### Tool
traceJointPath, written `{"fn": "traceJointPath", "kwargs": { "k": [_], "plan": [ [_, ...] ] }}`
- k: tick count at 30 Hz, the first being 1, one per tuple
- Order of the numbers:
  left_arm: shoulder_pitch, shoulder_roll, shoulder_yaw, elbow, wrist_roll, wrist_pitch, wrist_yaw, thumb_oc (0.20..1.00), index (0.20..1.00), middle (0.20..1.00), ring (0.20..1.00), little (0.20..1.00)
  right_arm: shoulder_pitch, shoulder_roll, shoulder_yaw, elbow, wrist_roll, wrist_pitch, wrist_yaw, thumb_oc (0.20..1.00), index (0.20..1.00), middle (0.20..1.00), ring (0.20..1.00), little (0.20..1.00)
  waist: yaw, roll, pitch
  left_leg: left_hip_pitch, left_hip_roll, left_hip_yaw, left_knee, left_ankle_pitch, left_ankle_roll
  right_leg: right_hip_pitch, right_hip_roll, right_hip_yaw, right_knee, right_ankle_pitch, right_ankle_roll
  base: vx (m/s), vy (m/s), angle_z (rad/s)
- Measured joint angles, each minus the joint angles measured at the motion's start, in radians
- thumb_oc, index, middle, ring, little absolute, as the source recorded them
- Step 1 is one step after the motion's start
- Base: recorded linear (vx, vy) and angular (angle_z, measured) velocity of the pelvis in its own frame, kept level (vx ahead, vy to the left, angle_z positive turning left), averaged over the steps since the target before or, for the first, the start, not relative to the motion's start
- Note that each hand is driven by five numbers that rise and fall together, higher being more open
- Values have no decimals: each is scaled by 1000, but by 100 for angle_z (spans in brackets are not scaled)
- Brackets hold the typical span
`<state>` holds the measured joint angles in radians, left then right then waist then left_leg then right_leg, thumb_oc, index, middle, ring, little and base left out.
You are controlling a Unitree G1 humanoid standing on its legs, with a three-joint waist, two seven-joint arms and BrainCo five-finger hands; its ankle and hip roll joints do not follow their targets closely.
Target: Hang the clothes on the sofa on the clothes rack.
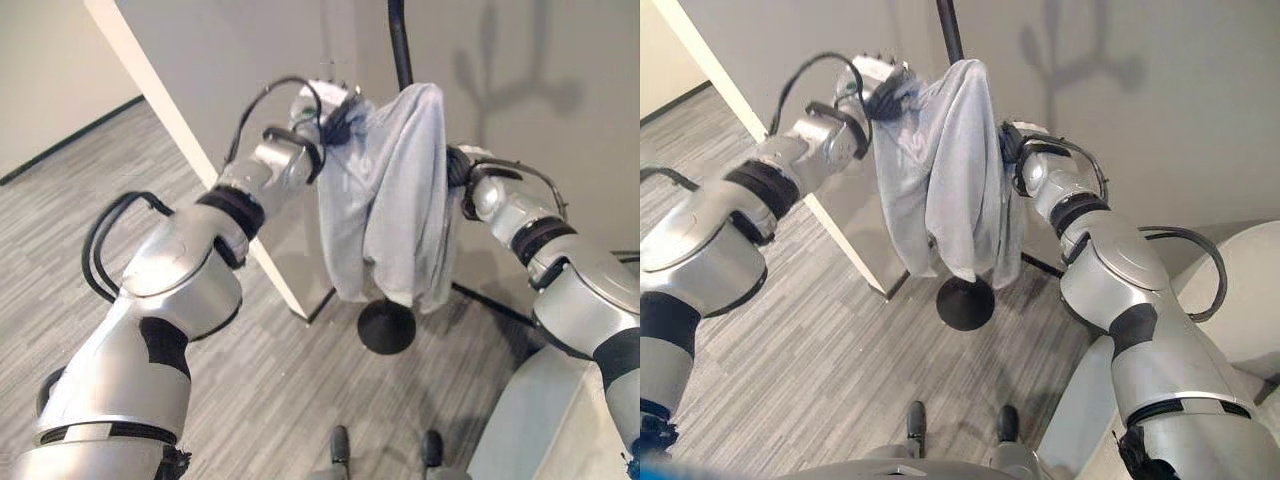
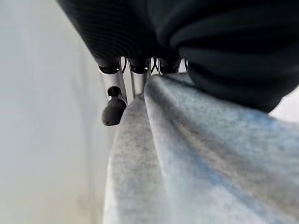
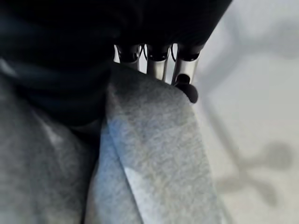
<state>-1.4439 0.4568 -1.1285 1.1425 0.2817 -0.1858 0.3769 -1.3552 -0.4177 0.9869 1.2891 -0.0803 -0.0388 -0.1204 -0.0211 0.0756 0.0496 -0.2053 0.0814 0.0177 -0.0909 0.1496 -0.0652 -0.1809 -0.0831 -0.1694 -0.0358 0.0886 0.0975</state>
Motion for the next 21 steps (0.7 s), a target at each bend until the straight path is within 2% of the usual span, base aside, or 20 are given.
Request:
{"fn": "traceJointPath", "kwargs": {
  "k": [2,4,5,6,10,20,21],
  "plan": [
    [16,-2,27,0,-1,0,0,200,200,200,200,200,0,0,-5,0,0,-3,-5,1000,1000,1000,1000,1000,-1,-1,4,0,0,0,0,0,0,0,0,0,0,0,0,0,0,0],
    [25,-2,46,1,-2,1,0,438,438,438,438,438,0,-1,-5,1,-1,-4,-7,1000,1000,1000,1000,1000,-2,-2,5,0,0,0,0,0,0,1,0,0,-3,0,0,0,0,0],
    [27,-2,58,2,-3,3,-1,915,915,915,915,915,0,-5,-6,1,-1,-3,-7,1000,1000,1000,1000,1000,-2,-2,6,1,0,0,0,0,0,7,1,-1,-12,1,-1,0,0,0],
    [27,-2,61,3,-3,3,-1,1000,1000,1000,1000,1000,1,-8,-6,1,-1,-3,-8,1000,1000,1000,1000,1000,-1,-2,7,3,0,-1,0,0,0,12,2,-2,-17,4,-4,0,0,0],
    [29,4,98,6,-3,16,-1,1000,1000,1000,1000,1000,2,-15,-39,0,-1,-3,-32,1000,1000,1000,1000,1000,-2,-7,28,16,1,-1,0,-1,-2,32,6,-5,-31,9,-9,0,0,0],
    [50,19,129,8,-3,23,-2,1000,1000,1000,1000,1000,23,-57,-87,-22,2,-4,-45,1000,1000,1000,1000,1000,-2,-8,35,36,5,-2,0,-6,-8,68,15,-10,-60,18,-16,-2,-1,1],
    [71,28,164,-26,-5,22,-7,1000,1000,1000,1000,1000,46,-70,-161,-57,18,-6,-48,1000,1000,1000,1000,1000,-1,-8,36,40,6,-2,0,-6,-9,71,16,-10,-60,19,-16,0,0,0]
  ]
}}
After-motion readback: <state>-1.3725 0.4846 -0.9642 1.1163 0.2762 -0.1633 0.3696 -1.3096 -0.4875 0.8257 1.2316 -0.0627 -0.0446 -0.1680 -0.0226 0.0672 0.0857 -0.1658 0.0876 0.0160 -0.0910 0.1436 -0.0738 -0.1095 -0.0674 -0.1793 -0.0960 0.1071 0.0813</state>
